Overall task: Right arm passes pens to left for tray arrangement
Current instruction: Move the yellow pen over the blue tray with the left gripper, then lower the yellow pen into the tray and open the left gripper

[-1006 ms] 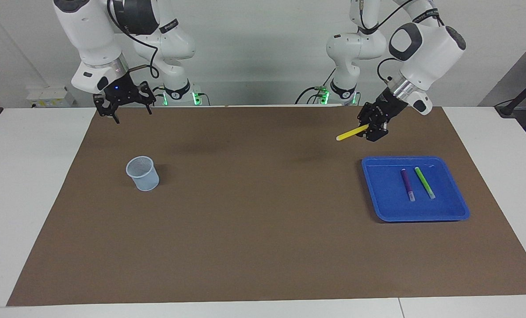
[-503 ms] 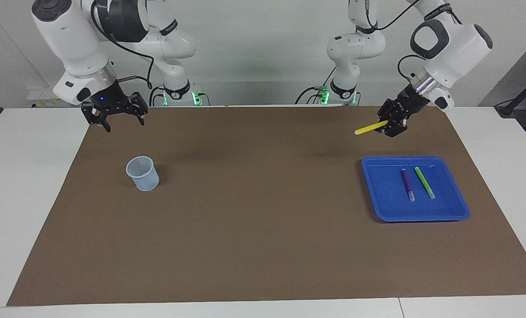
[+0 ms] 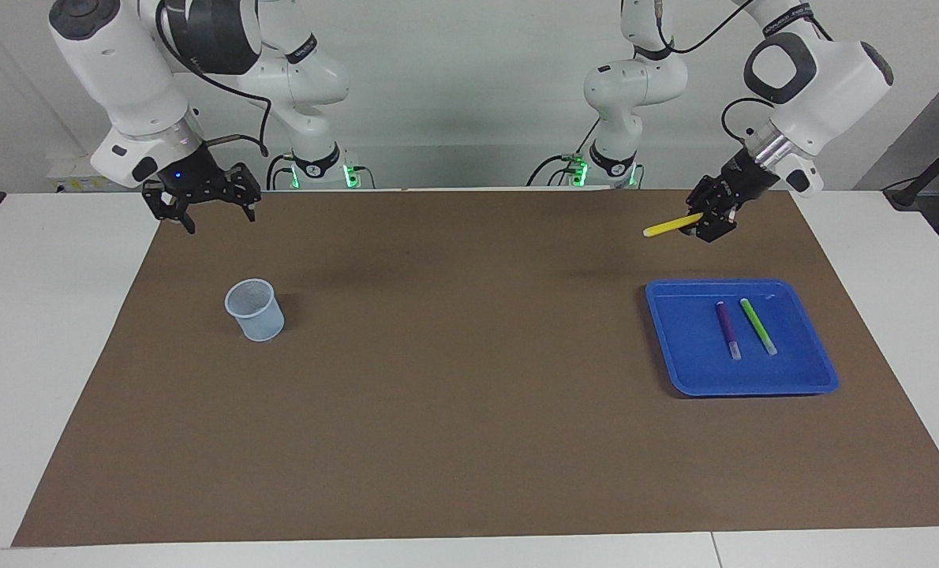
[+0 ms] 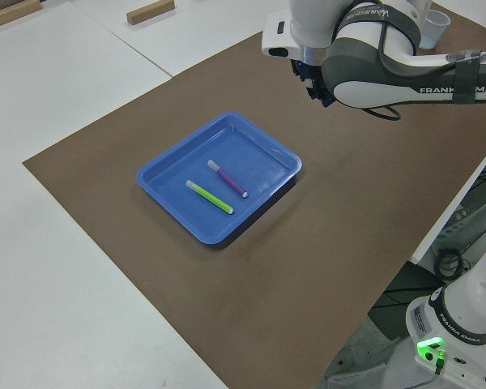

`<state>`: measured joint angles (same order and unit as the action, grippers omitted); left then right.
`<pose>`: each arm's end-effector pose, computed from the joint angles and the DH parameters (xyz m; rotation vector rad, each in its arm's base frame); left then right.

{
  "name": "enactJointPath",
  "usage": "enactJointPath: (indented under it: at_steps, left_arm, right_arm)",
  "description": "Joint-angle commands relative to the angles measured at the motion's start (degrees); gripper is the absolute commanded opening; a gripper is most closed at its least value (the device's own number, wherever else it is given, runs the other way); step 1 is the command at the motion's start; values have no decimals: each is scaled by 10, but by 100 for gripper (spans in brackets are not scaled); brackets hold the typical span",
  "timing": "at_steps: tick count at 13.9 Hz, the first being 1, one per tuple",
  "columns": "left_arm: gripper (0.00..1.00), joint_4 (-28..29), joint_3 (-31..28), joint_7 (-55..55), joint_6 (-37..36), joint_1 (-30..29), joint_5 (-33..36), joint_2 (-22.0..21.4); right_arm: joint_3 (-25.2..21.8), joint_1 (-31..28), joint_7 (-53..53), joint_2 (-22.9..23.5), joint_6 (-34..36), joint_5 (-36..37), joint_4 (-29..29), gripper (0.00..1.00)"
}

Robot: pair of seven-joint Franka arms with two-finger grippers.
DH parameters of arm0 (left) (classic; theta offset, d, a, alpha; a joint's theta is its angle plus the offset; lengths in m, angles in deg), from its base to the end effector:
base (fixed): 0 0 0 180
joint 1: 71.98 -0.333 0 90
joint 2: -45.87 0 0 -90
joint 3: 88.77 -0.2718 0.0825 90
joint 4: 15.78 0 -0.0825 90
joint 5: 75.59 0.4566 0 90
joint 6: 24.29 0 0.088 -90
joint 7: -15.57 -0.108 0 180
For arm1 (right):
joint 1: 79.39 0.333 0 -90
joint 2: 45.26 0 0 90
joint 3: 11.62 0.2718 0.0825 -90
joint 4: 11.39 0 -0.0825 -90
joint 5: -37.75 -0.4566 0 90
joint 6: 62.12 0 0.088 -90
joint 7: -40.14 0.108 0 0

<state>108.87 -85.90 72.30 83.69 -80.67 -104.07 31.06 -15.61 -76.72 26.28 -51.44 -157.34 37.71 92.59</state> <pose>0.5563 0.0201 0.4367 2.2041 1.6029 -0.3108 0.5992 -0.0149 0.5199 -3.1080 -0.3423 0.0685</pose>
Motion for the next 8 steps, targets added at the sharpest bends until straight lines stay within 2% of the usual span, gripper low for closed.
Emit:
enactJointPath:
  at_steps: [1,4,8]
  left_arm:
    - [0,23,0,-54,-8,-7,-3,-14]
    - [0,31,0,-100,-5,-18,7,-11]
    - [0,32,0,-158,-5,-19,28,1]
  right_arm:
    - [5,-8,11,4,13,-14,-7,100]
    - [28,-34,11,4,13,-14,-7,100]
    - [28,-34,11,2,12,-14,-6,100]
